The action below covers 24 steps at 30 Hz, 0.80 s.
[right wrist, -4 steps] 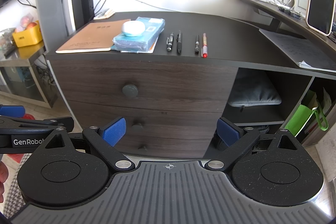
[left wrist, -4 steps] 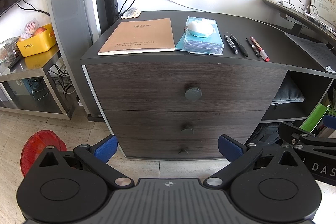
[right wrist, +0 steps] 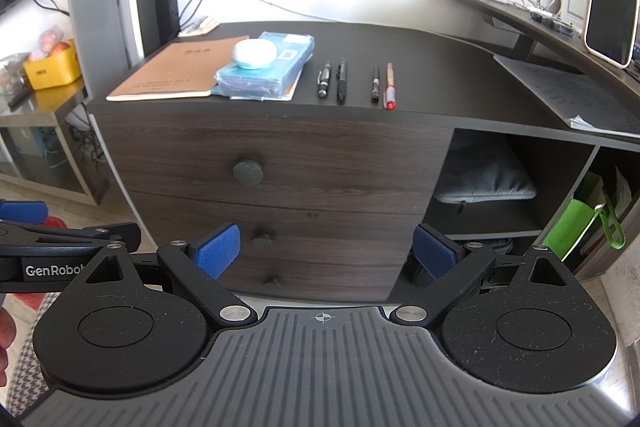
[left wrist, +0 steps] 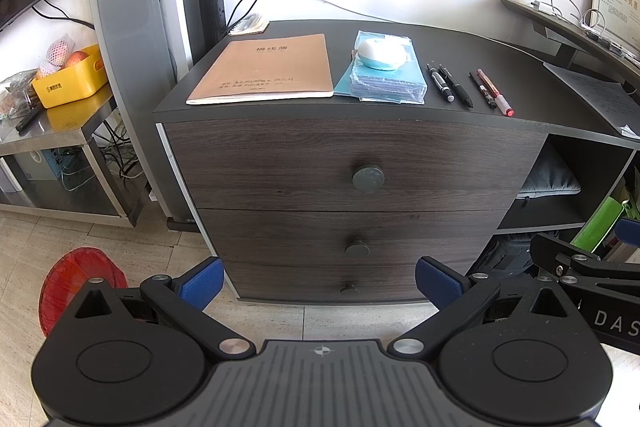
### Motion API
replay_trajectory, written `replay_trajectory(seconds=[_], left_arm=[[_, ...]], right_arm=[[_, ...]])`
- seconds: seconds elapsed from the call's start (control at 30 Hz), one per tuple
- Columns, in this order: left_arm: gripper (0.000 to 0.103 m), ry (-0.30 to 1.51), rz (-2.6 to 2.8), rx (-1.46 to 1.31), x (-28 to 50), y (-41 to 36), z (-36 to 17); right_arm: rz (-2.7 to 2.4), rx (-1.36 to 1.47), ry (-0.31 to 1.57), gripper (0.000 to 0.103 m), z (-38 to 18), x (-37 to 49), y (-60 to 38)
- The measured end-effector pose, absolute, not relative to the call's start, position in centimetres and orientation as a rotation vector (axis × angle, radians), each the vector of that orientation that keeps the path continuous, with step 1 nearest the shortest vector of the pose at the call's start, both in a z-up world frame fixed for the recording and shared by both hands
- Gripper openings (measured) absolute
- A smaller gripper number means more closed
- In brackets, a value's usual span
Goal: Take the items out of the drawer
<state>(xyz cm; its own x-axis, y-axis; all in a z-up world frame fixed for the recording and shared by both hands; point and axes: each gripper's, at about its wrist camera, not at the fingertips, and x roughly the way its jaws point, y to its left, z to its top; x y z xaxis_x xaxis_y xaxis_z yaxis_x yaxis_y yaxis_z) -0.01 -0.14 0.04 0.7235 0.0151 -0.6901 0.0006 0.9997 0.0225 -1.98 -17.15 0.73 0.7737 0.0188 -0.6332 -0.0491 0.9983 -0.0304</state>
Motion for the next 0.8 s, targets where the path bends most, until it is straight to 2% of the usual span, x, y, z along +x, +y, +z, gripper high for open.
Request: replay_trajectory(seconds=[0.8], left_arm=[[0.101, 0.768, 0.008, 0.023, 0.04, 0.14, 0.08]], right_arm=[[0.035, -0.045, 0.688, 0.097, 0.63, -1.95, -17.06]])
